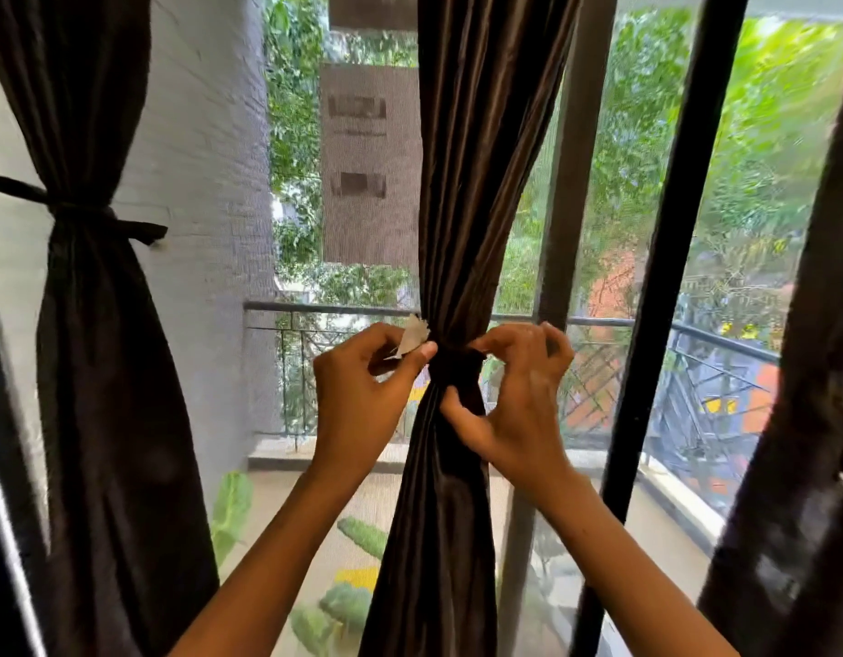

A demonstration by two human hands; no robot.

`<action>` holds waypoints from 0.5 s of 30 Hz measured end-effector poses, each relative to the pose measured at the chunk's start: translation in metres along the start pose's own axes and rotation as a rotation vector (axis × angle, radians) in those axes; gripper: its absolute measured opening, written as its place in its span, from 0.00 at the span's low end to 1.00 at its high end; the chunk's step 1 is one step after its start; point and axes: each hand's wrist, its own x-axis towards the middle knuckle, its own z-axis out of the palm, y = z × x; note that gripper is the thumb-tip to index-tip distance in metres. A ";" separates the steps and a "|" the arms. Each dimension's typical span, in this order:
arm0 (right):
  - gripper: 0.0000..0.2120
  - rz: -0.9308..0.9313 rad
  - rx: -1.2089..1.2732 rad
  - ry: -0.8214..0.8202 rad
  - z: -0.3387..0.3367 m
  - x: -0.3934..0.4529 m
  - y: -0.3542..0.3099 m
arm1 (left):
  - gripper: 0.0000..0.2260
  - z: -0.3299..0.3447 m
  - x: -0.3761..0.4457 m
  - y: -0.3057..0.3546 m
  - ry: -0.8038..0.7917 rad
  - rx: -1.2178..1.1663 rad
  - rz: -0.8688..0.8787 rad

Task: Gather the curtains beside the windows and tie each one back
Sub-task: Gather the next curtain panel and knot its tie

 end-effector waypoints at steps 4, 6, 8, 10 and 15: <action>0.11 -0.118 -0.215 0.090 -0.009 -0.001 0.005 | 0.14 0.002 0.003 -0.006 -0.036 -0.089 -0.075; 0.06 -0.127 -0.283 0.122 -0.010 0.000 0.006 | 0.16 0.002 0.003 -0.009 -0.043 -0.142 -0.089; 0.03 -0.130 -0.326 0.104 -0.008 0.000 0.006 | 0.16 0.003 0.003 -0.009 -0.048 -0.172 -0.101; 0.03 -0.125 -0.329 0.069 -0.006 -0.002 0.005 | 0.14 0.004 0.003 -0.009 -0.047 -0.169 -0.108; 0.05 -0.040 -0.159 -0.042 -0.008 0.007 0.006 | 0.10 0.005 0.002 -0.009 -0.013 -0.121 -0.129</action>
